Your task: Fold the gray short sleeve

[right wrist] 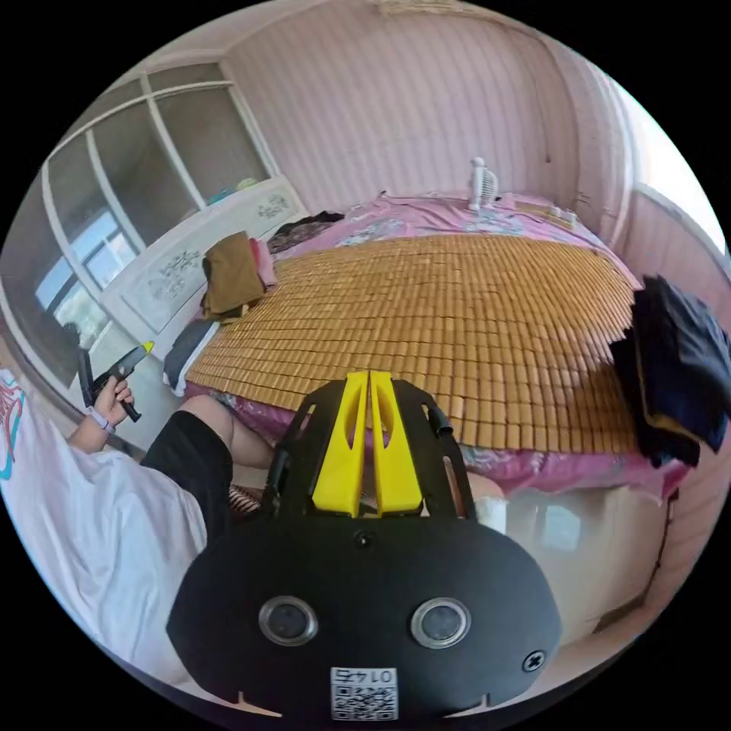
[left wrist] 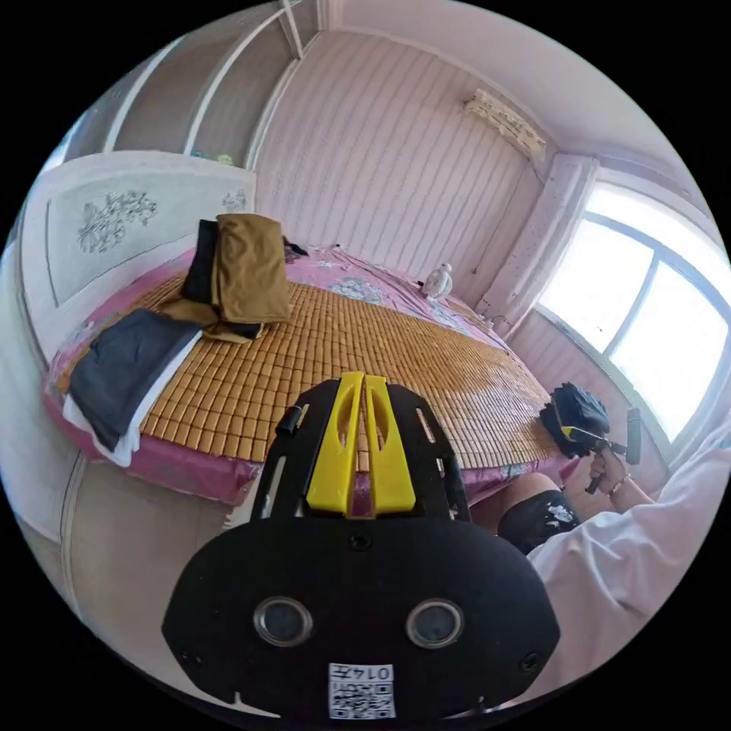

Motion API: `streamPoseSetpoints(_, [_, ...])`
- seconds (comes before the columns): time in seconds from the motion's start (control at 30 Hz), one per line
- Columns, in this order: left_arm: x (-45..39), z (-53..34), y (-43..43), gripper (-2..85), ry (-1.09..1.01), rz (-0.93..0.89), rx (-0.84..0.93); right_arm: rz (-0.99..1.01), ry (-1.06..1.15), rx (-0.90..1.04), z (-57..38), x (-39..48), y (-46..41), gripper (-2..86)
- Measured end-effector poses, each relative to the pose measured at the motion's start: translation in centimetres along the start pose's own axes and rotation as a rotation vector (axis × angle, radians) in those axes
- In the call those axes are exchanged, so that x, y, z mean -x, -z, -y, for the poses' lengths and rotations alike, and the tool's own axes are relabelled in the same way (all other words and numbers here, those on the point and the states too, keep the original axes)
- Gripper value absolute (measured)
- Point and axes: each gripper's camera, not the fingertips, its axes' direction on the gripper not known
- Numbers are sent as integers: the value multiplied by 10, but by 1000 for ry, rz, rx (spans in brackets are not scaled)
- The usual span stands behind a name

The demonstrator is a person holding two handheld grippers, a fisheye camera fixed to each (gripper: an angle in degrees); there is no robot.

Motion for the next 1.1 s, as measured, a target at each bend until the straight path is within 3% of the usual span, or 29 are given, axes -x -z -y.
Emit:
streamPoseSetpoints(0.17, [89,-47,43,-8,227,132,-26,196,332,163,61,117,-82,2])
streamPoseSetpoints(0.47, [219,-108,77,30,540,173,-162,304,629,347,140,258,-216,50])
streamPoseSetpoints(0.73, [280,-97,73,67,462,363,-144,462,766,452,194,407,-369,74])
streamPoseSetpoints(0.97, [320,-63,44,80,331,517,-119,443,1073,504,189,548,-484,107])
streamPoseSetpoints(1.1, [337,-56,17,103,279,547,-33,412,967,479,200,581,-525,103])
